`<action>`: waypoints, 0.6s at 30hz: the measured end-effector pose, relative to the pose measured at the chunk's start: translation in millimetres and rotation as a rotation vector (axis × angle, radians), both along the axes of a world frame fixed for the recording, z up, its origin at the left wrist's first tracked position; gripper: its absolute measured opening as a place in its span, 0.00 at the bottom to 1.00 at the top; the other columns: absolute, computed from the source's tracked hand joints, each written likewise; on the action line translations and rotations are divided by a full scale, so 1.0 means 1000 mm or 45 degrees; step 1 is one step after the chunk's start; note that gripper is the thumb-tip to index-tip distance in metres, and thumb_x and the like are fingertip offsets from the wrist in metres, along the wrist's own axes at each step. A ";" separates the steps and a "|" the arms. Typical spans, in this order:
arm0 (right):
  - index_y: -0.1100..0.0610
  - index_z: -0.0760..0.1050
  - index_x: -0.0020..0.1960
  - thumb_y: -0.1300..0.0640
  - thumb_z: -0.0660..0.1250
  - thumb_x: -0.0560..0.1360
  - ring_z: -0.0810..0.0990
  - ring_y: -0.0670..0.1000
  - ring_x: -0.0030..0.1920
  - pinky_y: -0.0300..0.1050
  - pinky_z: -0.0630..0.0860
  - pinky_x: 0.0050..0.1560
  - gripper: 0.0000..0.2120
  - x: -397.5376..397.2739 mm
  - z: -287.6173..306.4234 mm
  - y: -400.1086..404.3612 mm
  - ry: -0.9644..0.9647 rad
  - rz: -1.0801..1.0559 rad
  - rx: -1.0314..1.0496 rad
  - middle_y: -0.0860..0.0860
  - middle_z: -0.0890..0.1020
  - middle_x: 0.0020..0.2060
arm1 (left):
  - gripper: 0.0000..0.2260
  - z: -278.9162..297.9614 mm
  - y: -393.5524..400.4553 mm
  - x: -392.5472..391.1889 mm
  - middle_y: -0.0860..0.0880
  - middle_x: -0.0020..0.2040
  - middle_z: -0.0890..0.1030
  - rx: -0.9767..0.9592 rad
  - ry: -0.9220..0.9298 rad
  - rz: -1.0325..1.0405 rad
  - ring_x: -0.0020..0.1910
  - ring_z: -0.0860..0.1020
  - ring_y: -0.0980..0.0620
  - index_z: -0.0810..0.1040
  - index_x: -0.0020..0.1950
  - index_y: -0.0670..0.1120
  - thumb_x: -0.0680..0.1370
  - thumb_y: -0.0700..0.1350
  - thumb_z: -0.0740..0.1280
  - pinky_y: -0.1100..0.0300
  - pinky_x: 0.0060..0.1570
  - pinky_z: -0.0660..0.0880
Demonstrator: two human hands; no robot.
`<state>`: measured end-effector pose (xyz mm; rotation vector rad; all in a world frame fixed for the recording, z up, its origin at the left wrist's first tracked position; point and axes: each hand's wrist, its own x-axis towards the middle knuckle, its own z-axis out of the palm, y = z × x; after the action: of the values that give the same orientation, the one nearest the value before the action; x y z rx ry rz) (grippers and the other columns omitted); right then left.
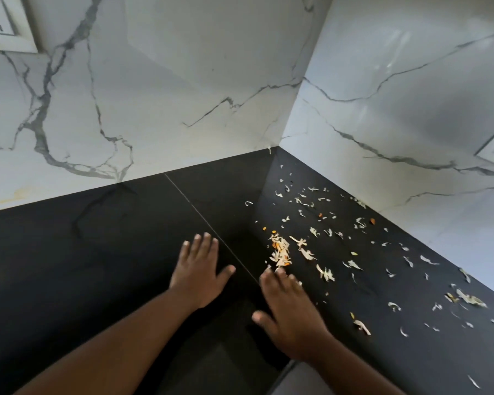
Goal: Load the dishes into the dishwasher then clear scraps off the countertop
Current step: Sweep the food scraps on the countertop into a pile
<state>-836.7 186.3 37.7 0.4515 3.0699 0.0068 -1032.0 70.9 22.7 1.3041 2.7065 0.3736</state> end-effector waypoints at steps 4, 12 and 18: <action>0.54 0.67 0.73 0.36 0.48 0.80 0.67 0.55 0.72 0.51 0.56 0.69 0.31 0.018 -0.018 -0.011 -0.127 0.173 0.089 0.50 0.71 0.71 | 0.40 -0.010 0.040 0.033 0.44 0.79 0.41 -0.077 0.038 -0.104 0.77 0.38 0.47 0.42 0.79 0.43 0.73 0.67 0.35 0.49 0.74 0.35; 0.56 0.60 0.76 0.35 0.46 0.81 0.60 0.59 0.74 0.53 0.48 0.70 0.33 0.031 -0.023 0.071 -0.079 0.051 0.181 0.51 0.66 0.74 | 0.33 -0.011 0.051 0.030 0.44 0.79 0.39 -0.086 0.043 0.001 0.77 0.36 0.47 0.41 0.79 0.43 0.81 0.62 0.44 0.50 0.75 0.37; 0.58 0.58 0.77 0.37 0.44 0.81 0.57 0.60 0.76 0.55 0.50 0.71 0.33 0.004 -0.009 0.092 -0.032 0.157 0.094 0.53 0.63 0.75 | 0.33 -0.009 0.051 0.036 0.43 0.79 0.41 -0.049 0.098 0.235 0.77 0.36 0.46 0.45 0.79 0.40 0.80 0.60 0.42 0.48 0.74 0.34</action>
<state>-832.7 278.8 28.9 0.2618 3.0754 0.1292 -996.1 121.9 13.8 1.0842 2.8923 0.2919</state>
